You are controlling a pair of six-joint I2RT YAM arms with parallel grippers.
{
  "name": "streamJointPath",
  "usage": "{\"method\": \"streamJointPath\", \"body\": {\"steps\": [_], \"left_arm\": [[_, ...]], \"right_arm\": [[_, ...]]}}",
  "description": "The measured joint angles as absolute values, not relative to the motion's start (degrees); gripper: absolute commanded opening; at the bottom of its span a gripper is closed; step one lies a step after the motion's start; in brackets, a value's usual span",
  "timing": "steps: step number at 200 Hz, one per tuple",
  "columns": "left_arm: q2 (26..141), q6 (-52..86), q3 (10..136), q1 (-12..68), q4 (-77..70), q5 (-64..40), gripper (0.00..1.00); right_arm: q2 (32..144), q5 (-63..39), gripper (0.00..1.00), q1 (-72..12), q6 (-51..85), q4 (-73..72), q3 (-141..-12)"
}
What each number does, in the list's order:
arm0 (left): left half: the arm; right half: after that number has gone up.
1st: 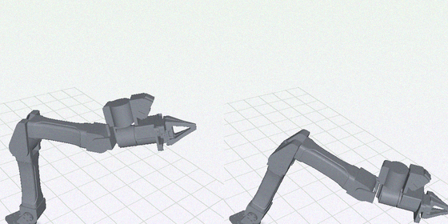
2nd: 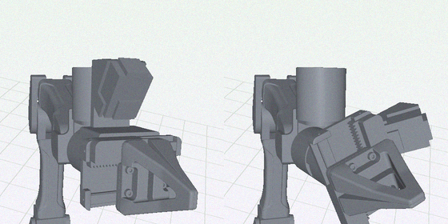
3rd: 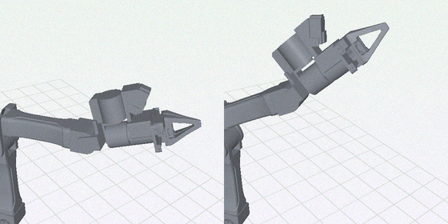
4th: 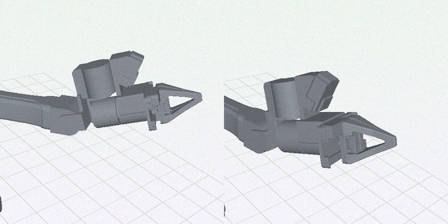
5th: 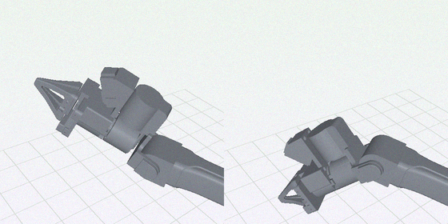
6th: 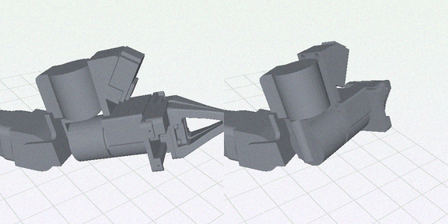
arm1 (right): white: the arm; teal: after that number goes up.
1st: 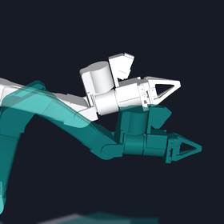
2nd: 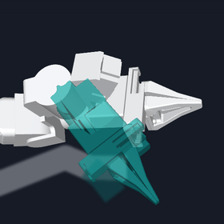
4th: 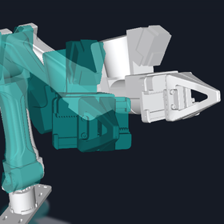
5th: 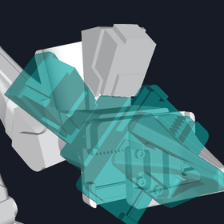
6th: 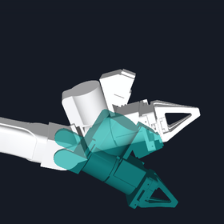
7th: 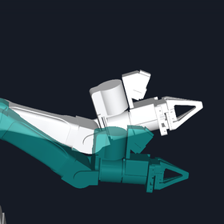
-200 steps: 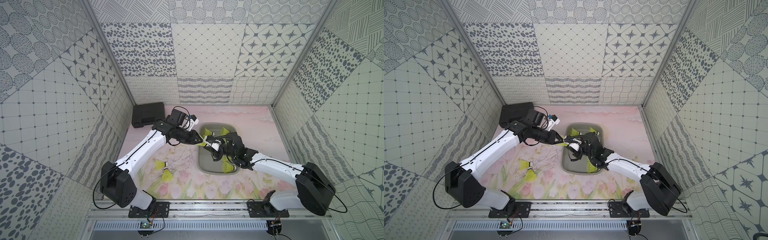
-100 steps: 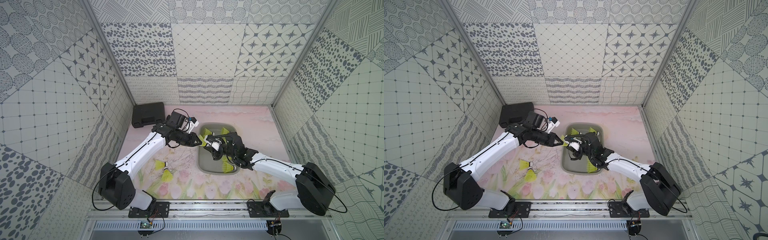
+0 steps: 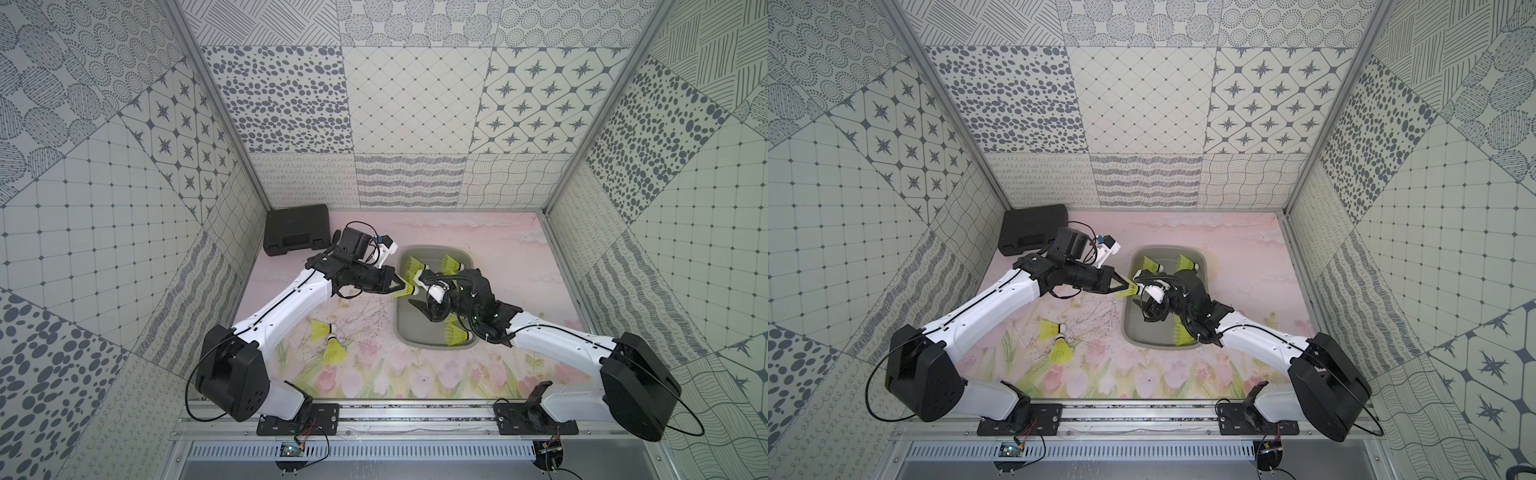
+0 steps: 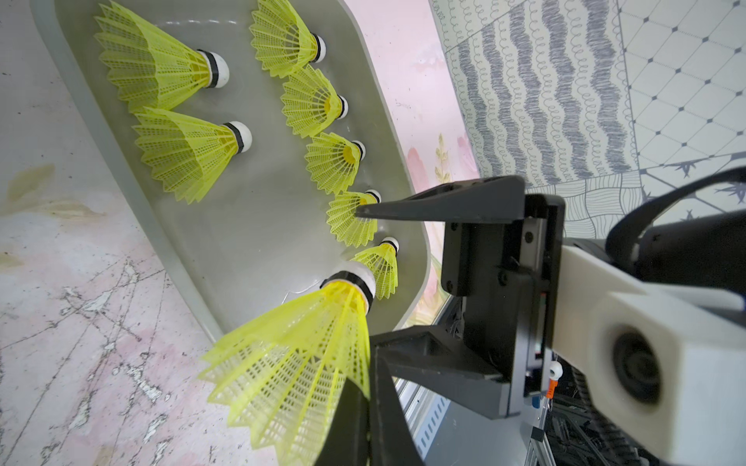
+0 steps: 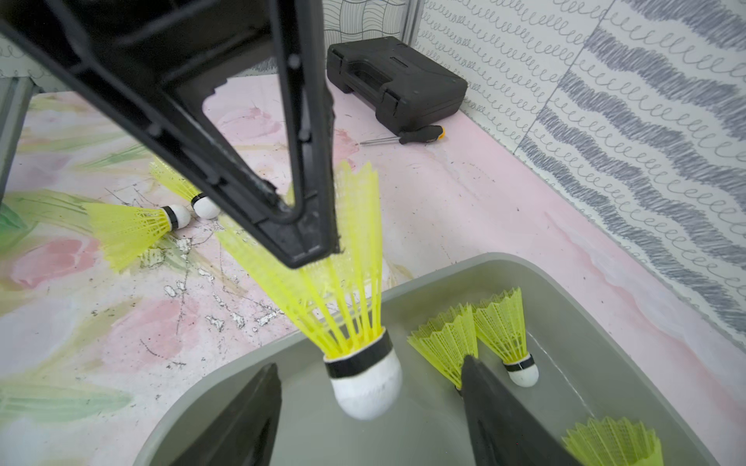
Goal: Put the shuttlecocks into the storage box
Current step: Pick up the shuttlecock at the center of the board, then place the shuttlecock in the storage box.
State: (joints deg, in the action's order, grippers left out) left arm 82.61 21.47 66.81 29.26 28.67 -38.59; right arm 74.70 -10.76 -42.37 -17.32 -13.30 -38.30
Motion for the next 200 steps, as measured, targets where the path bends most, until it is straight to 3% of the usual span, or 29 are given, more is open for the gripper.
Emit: {"method": "streamJointPath", "body": {"steps": [115, 200], "left_arm": [[88.58, 36.25, 60.60, 32.40, 10.81, -36.21, 0.00], [97.45, 40.05, 62.08, 36.38, 5.30, -35.07, 0.00]], "right_arm": [[52.84, 7.38, 0.87, -41.74, -13.65, -14.35, -26.92], [48.71, 10.61, 0.89, -40.69, -12.56, -12.45, -26.11]]}}
